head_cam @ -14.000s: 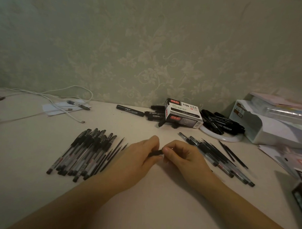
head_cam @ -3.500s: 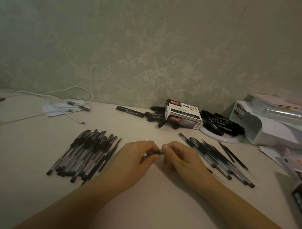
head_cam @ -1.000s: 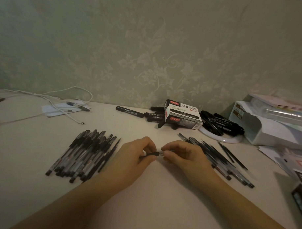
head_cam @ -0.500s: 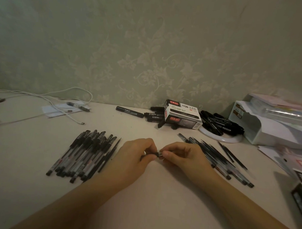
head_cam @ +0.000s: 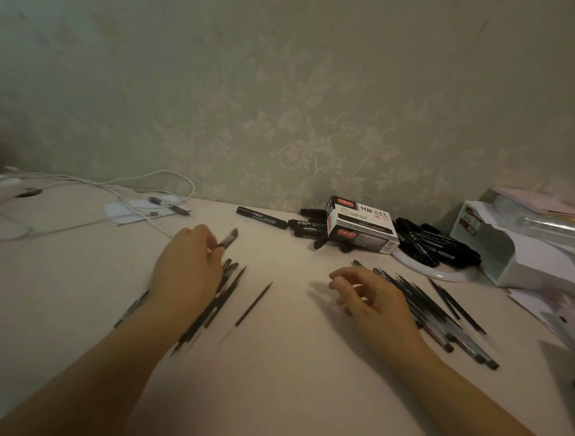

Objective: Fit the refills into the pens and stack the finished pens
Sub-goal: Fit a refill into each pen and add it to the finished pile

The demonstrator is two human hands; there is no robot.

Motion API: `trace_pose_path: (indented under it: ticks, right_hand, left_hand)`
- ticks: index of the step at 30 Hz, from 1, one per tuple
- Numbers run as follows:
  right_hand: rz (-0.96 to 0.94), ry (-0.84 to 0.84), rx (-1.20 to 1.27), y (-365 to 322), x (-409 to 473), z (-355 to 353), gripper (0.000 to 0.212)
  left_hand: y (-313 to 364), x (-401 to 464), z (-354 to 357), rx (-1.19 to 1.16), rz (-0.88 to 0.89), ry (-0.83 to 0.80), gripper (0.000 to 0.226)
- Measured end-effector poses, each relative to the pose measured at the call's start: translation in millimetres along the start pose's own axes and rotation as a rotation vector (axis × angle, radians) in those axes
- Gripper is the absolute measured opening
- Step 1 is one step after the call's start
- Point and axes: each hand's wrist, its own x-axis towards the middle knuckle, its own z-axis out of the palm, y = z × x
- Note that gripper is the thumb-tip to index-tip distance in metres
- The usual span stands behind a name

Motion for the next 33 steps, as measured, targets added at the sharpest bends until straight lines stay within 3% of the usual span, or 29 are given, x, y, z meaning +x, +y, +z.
trace_pose_path:
  ticks: [10, 18, 22, 25, 29, 33]
  right_hand:
    - [0.052, -0.006, -0.03, -1, -1, -1, 0.011]
    - [0.032, -0.008, -0.082, -6, -3, -1, 0.015]
    - [-0.041, 0.062, -0.255, -7, -2, -2, 0.016]
    - [-0.103, 0.19, -0.491, -6, 1, -11, 0.015]
    - [-0.04, 0.237, -0.682, 2, 5, -31, 0.01]
    - [0.08, 0.198, -0.802, 9, 5, -35, 0.011]
  left_hand:
    - [-23, 2, -2, 0.213, -0.098, -0.183, 0.013]
    - [-8, -4, -4, 0.282, -0.013, -0.101, 0.02]
    - [18, -18, 3, 0.1, 0.217, -0.089, 0.018]
    - [40, -41, 14, -0.089, 0.354, -0.215, 0.01]
    - [50, -58, 28, -0.374, 0.321, -0.408, 0.009]
    - [47, -57, 35, -0.478, 0.275, -0.423, 0.01]
